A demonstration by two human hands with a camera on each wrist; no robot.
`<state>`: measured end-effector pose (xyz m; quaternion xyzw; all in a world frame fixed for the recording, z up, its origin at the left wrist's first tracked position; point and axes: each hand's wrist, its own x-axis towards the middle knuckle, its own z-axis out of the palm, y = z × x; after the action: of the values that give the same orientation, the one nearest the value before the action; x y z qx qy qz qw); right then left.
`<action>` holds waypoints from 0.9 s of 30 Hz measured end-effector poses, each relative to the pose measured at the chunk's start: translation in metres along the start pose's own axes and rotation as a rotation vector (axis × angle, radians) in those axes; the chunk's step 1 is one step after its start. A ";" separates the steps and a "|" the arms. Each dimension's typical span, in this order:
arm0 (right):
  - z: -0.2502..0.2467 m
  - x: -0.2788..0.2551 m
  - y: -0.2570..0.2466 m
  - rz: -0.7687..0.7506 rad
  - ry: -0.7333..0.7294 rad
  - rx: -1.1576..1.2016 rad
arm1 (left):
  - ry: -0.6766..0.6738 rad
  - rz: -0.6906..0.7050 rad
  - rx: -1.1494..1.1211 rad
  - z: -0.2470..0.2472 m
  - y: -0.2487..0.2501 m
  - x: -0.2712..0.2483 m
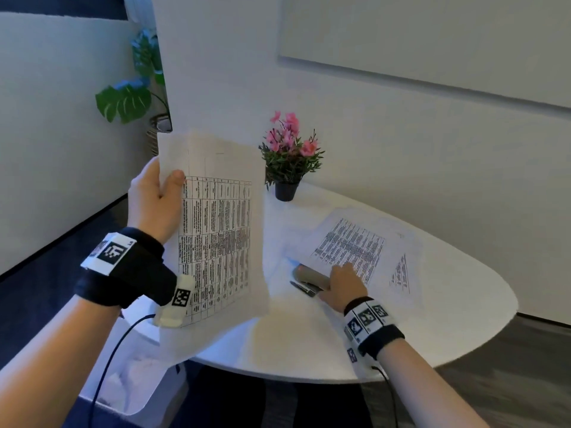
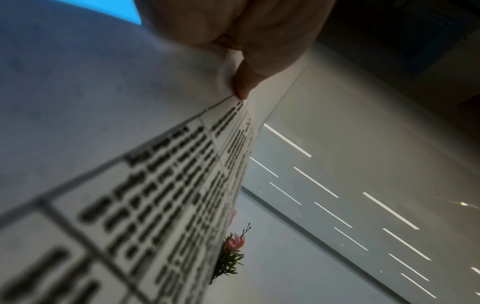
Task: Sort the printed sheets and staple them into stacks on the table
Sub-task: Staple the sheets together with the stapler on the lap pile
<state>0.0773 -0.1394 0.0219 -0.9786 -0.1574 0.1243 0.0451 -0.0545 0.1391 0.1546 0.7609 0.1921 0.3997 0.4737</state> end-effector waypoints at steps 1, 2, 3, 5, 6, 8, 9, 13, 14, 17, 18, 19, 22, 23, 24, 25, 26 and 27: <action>0.001 0.001 -0.002 0.021 0.005 -0.029 | -0.009 -0.003 -0.004 0.001 -0.001 -0.002; 0.001 0.002 -0.004 0.035 0.020 -0.052 | -0.022 -0.005 -0.001 0.003 -0.001 -0.004; 0.001 0.003 -0.007 0.037 0.041 -0.074 | -0.035 -0.002 0.007 0.005 -0.001 -0.006; 0.004 0.005 -0.010 0.037 0.060 -0.076 | -0.058 0.010 0.016 0.011 0.002 -0.010; 0.006 0.007 -0.011 0.033 0.051 -0.055 | -0.065 0.014 0.012 0.013 0.004 -0.011; 0.009 0.006 -0.013 0.024 0.004 0.003 | -0.069 0.028 0.000 0.014 0.006 -0.011; 0.011 0.005 -0.013 0.010 -0.023 0.019 | -0.065 0.038 0.001 0.013 0.008 -0.010; 0.015 -0.001 -0.009 -0.047 -0.139 0.076 | -0.056 0.066 -0.053 0.009 0.015 -0.006; 0.014 -0.001 -0.005 -0.060 -0.140 0.125 | -0.050 0.064 -0.090 0.009 0.017 -0.006; -0.001 -0.006 0.009 -0.044 -0.088 0.456 | 0.028 0.038 -0.198 0.014 0.009 -0.001; -0.008 -0.011 0.014 -0.026 -0.072 0.629 | 0.056 0.013 -0.230 0.017 0.002 0.002; -0.017 -0.017 0.019 -0.006 -0.052 0.788 | 0.080 -0.027 -0.248 0.022 -0.010 0.005; -0.036 -0.031 0.032 0.050 0.061 1.088 | 0.114 -0.219 -0.194 0.040 -0.055 0.009; -0.039 -0.032 0.036 0.056 0.122 1.154 | 0.095 -0.301 -0.155 0.045 -0.071 0.008; -0.042 -0.033 0.039 0.046 0.186 1.215 | 0.058 -0.376 -0.100 0.050 -0.085 0.003; -0.045 -0.034 0.043 0.019 0.240 1.284 | 0.015 -0.428 -0.038 0.055 -0.097 -0.004; -0.048 -0.037 0.044 -0.023 0.281 1.361 | -0.028 -0.460 0.021 0.059 -0.105 -0.012; -0.051 -0.039 0.045 -0.066 0.315 1.439 | -0.068 -0.479 0.070 0.063 -0.111 -0.022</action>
<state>0.0681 -0.1968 0.0738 -0.7081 -0.0579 0.0532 0.7017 -0.0087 0.1420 0.0336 0.7227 0.3646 0.2431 0.5344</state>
